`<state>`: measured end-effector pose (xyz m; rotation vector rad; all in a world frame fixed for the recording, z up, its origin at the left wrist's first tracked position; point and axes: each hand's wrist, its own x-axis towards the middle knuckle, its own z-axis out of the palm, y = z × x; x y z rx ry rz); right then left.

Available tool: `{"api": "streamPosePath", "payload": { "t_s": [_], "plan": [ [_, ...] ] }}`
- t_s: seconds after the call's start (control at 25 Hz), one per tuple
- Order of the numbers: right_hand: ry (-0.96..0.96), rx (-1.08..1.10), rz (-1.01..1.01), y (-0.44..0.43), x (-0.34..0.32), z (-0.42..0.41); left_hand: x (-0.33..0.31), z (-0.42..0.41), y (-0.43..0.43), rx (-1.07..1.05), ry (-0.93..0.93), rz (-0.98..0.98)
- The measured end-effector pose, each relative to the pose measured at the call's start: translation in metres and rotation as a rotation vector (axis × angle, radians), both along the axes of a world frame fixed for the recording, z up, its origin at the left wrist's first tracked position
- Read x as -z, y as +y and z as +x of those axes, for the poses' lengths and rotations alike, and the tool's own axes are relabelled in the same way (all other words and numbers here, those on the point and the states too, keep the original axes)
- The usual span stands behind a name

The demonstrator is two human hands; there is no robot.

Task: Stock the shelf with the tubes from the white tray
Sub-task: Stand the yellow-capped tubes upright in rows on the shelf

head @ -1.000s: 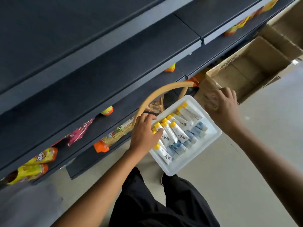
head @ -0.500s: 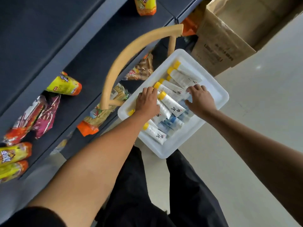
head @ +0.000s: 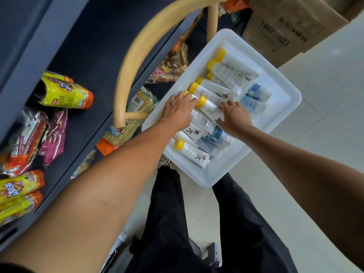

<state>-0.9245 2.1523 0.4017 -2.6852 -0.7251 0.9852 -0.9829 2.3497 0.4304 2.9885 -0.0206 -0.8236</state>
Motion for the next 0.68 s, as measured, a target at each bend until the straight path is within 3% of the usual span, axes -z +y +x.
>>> {"api": "streamPosePath", "payload": {
  "t_s": [0.16,0.32,0.52,0.68],
  "plan": [
    [-0.009,0.018,0.016,0.000,-0.005,0.001,-0.016,-0.014,-0.001,0.032,0.017,-0.093],
    [-0.011,0.019,0.046,0.012,-0.006,0.005,-0.054,-0.051,0.012,-0.116,-0.043,-0.180],
    [-0.035,0.046,0.028,0.040,-0.006,0.007,-0.090,-0.133,0.032,-0.596,-0.151,-0.318],
    [-0.087,-0.027,-0.003,0.049,-0.015,0.009,-0.114,-0.161,0.028,-0.974,-0.241,-0.548]
  ]
}}
